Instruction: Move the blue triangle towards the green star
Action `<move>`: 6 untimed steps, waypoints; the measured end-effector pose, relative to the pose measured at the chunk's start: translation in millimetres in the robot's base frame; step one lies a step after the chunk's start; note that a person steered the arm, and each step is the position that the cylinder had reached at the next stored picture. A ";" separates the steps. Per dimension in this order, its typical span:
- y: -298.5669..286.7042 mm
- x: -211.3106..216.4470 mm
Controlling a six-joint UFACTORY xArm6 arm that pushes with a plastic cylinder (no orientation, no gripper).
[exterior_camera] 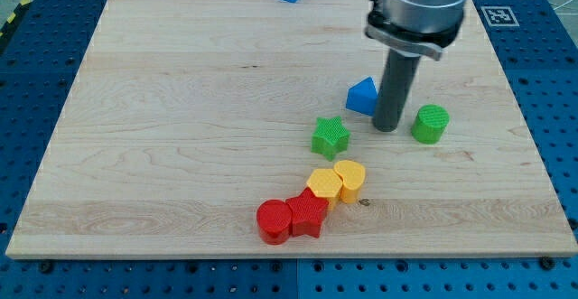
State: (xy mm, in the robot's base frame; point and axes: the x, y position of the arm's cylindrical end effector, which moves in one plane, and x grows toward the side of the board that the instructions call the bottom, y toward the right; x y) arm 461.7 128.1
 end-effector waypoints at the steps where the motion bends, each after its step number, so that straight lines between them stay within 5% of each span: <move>1: 10.5 -35.1; 3: -8.5 -67.5; 6: -58.9 -5.4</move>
